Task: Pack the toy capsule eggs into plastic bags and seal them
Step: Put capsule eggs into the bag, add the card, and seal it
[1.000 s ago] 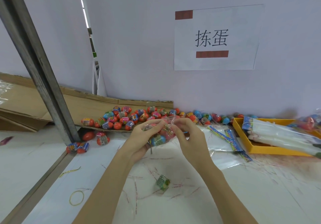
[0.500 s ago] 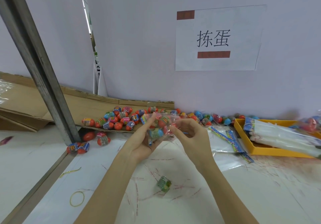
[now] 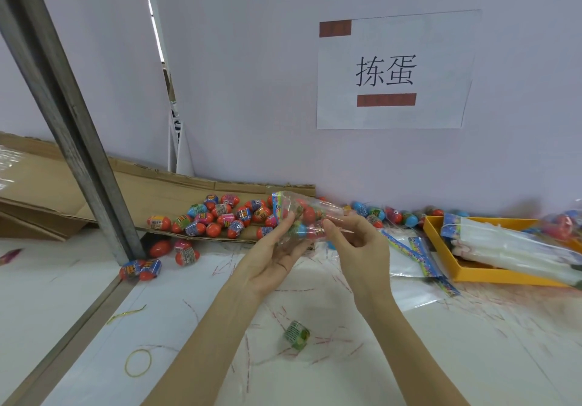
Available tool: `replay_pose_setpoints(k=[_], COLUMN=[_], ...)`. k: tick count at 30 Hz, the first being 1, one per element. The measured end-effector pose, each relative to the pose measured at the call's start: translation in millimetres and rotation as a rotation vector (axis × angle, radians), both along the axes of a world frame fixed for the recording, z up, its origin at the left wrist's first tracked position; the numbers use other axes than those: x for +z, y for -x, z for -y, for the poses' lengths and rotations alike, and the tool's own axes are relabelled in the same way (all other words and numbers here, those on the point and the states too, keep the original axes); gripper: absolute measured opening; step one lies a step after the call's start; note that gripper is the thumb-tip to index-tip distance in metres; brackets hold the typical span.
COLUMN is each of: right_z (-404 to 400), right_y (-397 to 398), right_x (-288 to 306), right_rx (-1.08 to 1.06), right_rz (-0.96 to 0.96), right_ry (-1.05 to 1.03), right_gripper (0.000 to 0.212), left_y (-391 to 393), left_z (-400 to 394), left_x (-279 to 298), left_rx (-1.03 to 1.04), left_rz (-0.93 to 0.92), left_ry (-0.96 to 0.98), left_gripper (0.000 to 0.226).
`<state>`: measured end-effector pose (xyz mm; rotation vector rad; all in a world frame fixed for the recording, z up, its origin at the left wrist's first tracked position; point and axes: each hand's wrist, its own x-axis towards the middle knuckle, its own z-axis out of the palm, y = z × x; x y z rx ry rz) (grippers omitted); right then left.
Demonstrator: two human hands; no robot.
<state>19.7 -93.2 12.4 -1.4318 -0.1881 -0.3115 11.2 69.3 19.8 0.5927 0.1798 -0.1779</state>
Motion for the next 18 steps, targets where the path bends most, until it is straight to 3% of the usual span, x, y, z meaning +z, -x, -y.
replay_pose_setpoints(k=[10, 12, 15, 18], right_z=[-1.5, 1.3, 6.3, 7.6], right_y=[1.3, -0.2, -3.3, -3.0], right_x=[-1.1, -0.5, 0.5, 2.9], right_rx=[-0.058, -0.091, -0.108, -0.045], right_rz=[0.098, 0.128, 0.177, 0.217], right_ry=[0.114, 0.178, 0.308, 0.430], right_gripper=[0.010, 0.008, 0.007, 0.010], left_y=[1.5, 0.4, -1.6, -2.6], left_z=[9.1, 5.9, -4.2, -14.5], left_x=[-1.1, -0.3, 1.9, 4.6], left_rx=[-0.054, 0.006, 0.260, 0.417], left_rz=[0.013, 0.033, 0.065, 0.072], left_ry=[-0.016, -0.199, -0.548, -0.758], left_gripper=[0.031, 0.045, 0.061, 0.066])
